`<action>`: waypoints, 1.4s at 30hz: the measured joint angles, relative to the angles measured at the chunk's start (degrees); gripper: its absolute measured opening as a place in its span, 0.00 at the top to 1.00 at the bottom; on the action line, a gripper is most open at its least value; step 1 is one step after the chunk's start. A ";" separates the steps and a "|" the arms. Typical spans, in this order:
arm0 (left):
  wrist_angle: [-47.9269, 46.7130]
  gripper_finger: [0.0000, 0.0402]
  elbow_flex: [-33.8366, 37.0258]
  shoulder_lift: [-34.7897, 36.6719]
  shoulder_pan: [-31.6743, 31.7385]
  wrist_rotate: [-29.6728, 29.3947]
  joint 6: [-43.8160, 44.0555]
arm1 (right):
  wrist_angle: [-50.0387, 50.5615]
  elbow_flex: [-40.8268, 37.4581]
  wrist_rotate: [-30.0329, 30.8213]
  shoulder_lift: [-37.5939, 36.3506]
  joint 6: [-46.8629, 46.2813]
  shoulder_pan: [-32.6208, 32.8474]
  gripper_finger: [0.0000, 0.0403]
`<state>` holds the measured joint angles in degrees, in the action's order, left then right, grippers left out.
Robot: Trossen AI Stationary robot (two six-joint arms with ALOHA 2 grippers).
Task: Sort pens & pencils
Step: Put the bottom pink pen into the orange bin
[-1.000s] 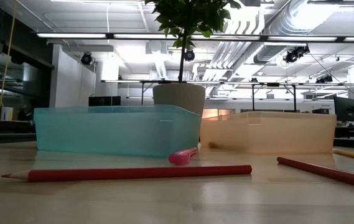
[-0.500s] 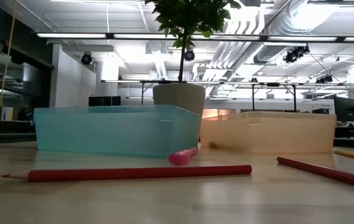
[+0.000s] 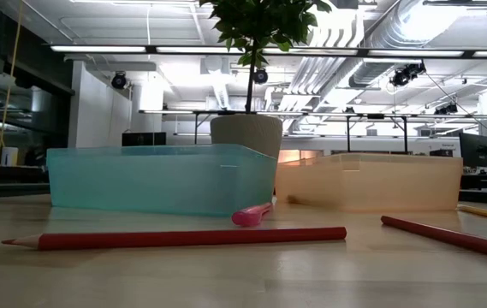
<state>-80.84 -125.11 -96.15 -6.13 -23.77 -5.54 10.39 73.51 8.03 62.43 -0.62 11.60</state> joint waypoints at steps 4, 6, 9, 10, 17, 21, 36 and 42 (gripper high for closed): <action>-0.10 0.75 5.40 0.02 0.00 5.75 -0.03 | 0.33 0.01 0.00 0.00 -0.52 0.00 0.87; 0.96 0.75 9.13 -0.04 -0.01 6.66 -0.05 | 0.63 0.01 0.00 0.00 -0.51 0.00 0.87; 2.45 0.75 14.48 -0.08 0.04 7.17 -0.77 | 0.73 0.01 0.00 -0.01 -0.62 0.00 0.87; 3.29 0.75 16.34 -0.04 0.11 7.79 -1.26 | 0.79 0.01 0.00 -0.02 -0.62 0.00 0.87; 12.91 0.75 30.34 -0.06 0.17 10.36 -4.73 | 1.04 0.01 0.00 -0.02 -1.31 0.00 0.87; 19.49 0.75 37.54 -0.06 0.63 12.15 -5.86 | 1.04 0.00 -0.01 -0.02 -2.05 0.00 0.87; 35.42 0.75 52.22 -0.06 10.05 17.08 -13.21 | 1.03 0.01 0.74 -0.02 -3.45 0.00 0.87; 40.24 0.75 56.68 -0.06 13.05 19.69 -16.96 | 1.02 0.01 1.44 -0.02 -3.48 0.00 0.87</action>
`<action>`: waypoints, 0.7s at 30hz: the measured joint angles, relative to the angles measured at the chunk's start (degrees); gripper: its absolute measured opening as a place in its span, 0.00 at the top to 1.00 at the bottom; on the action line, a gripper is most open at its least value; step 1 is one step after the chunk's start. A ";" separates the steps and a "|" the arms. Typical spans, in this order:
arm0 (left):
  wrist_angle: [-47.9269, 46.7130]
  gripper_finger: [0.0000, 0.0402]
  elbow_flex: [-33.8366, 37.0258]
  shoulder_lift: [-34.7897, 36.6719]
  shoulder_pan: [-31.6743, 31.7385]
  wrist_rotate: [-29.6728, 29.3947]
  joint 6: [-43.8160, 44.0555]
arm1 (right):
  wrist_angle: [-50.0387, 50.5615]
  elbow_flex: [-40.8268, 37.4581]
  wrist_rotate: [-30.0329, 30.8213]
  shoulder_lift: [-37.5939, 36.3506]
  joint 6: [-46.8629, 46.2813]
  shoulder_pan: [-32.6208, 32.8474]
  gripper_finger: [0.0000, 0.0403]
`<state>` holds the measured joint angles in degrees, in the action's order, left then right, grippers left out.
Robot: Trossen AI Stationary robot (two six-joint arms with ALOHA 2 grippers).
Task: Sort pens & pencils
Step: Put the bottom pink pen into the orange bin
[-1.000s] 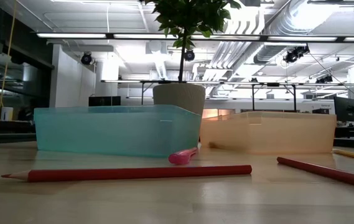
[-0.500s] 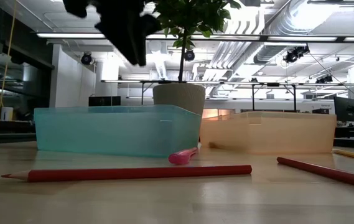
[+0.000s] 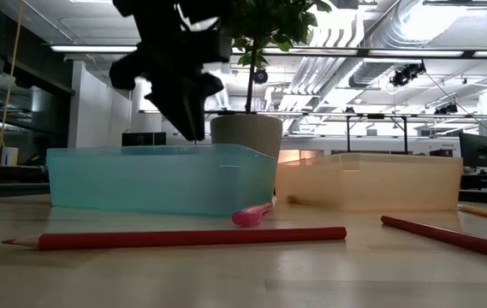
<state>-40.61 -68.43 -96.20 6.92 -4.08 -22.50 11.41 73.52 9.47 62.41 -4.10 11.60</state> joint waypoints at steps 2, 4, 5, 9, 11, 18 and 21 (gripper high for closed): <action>1.73 0.75 1.13 0.00 0.31 -0.03 -1.52 | 0.01 0.00 0.29 0.00 0.02 0.00 0.87; 3.50 0.75 2.10 0.00 0.73 0.14 -3.71 | -0.01 0.00 0.88 0.00 0.02 0.00 0.87; 4.10 0.75 2.62 0.00 0.75 0.23 -4.61 | -0.01 -0.01 1.03 0.00 0.02 0.00 0.87; 5.10 0.75 3.70 -1.40 1.94 1.99 -7.38 | -0.01 -0.01 1.49 0.00 0.01 -0.13 0.87; 5.57 0.75 3.70 -2.42 2.67 1.99 -8.77 | 0.01 0.00 1.49 0.00 -0.25 -0.42 0.87; 9.59 0.75 3.68 -4.37 4.53 1.92 -12.85 | 0.01 0.00 1.70 0.00 -0.61 -0.48 0.87; 11.10 0.75 3.65 -5.06 5.12 1.92 -15.01 | 0.01 0.00 2.05 0.00 -0.61 -0.48 0.87</action>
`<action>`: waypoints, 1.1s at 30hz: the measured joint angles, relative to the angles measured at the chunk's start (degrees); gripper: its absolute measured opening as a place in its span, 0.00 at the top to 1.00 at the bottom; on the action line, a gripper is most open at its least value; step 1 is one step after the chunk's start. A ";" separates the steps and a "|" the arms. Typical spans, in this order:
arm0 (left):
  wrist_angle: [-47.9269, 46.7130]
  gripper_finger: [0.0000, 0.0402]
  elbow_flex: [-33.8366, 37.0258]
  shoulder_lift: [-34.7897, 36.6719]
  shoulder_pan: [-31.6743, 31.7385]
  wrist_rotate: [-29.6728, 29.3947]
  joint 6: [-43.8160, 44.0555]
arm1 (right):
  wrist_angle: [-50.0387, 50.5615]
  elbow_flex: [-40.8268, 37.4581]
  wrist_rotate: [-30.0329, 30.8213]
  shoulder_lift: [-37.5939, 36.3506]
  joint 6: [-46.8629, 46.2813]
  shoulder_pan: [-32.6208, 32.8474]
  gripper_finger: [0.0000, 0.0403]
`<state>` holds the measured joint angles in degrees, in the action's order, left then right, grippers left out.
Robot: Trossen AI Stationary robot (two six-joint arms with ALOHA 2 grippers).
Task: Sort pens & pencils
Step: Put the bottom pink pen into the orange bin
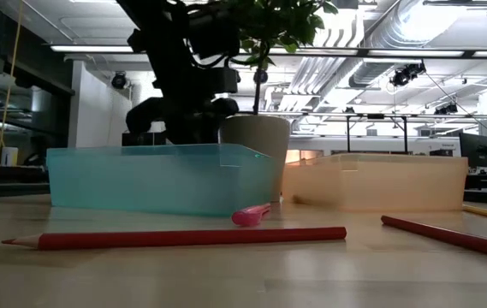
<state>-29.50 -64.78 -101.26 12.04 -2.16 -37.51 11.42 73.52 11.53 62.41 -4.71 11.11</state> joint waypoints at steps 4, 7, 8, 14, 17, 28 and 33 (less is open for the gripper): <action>0.40 0.75 -0.14 -0.89 -0.01 0.18 -2.36 | 0.00 0.00 0.00 0.00 0.00 0.00 0.87; 0.39 0.75 -0.14 -0.93 -0.01 0.51 -2.96 | 0.00 0.00 0.00 0.00 0.00 0.00 0.87; 0.51 0.75 -0.14 -0.93 -0.01 0.84 -3.03 | 0.00 -0.01 0.00 0.00 0.00 0.00 0.87; 0.21 0.75 -0.14 -1.12 -0.05 4.13 -3.59 | 0.15 0.00 -0.02 0.00 0.00 -0.63 0.87; 0.15 0.75 -0.12 -2.52 -0.13 4.79 -3.22 | 0.20 0.00 -0.01 -0.05 0.15 -0.66 0.87; 2.87 0.75 0.09 -6.37 -0.93 4.32 -1.53 | 0.91 0.00 -0.04 -0.37 0.07 -0.66 0.87; 3.57 0.75 0.01 -4.99 -1.71 3.33 -1.66 | 1.58 0.00 -0.09 -0.37 0.02 -1.23 0.87</action>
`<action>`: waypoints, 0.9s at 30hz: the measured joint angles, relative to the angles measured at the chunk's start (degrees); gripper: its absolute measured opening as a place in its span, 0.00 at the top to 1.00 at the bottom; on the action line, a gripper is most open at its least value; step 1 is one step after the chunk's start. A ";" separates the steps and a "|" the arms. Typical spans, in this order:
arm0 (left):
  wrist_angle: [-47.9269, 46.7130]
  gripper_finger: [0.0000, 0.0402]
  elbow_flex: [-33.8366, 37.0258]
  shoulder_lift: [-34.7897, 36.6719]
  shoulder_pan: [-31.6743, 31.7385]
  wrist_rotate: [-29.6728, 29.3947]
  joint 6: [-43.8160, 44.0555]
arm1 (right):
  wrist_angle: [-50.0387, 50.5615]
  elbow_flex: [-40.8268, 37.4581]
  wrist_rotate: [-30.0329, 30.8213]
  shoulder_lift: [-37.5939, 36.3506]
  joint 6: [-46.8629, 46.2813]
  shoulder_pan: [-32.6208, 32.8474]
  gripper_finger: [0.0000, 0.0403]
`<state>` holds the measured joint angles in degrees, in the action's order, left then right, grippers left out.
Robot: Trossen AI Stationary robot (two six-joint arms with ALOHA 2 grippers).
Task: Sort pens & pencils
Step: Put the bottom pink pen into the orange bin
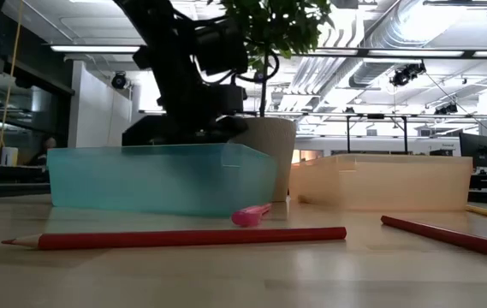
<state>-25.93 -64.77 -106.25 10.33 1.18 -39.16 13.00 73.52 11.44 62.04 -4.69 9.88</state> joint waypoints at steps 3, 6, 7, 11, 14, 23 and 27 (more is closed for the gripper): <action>0.53 0.75 -0.04 0.63 0.08 -1.54 0.01 | 0.00 -0.01 0.02 0.00 0.11 -0.34 0.87; 0.76 0.75 -0.07 0.60 0.19 -3.57 0.01 | 0.00 -0.02 -0.42 0.00 0.16 -0.63 0.87; 1.00 0.75 -0.07 0.60 0.22 -3.40 0.01 | 0.04 0.00 -0.55 0.00 0.15 -0.63 0.87; 1.68 0.75 -0.07 0.60 0.20 -3.49 0.01 | 0.02 0.00 -0.57 0.00 0.16 -0.63 0.87; 2.38 0.75 -0.07 0.60 0.17 -4.28 0.01 | 0.01 0.00 -0.55 0.00 0.16 -0.63 0.87; 2.16 0.75 -0.07 -0.82 1.27 -4.17 0.27 | 0.00 0.00 -0.55 0.00 0.15 -0.63 0.87; 2.65 0.75 -0.07 -0.82 1.36 -4.68 0.55 | 0.00 0.00 -0.55 0.00 0.03 -0.63 0.87</action>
<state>-23.28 -64.84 -107.07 11.68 -3.51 -38.61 13.00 73.52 10.90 62.04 -4.67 9.26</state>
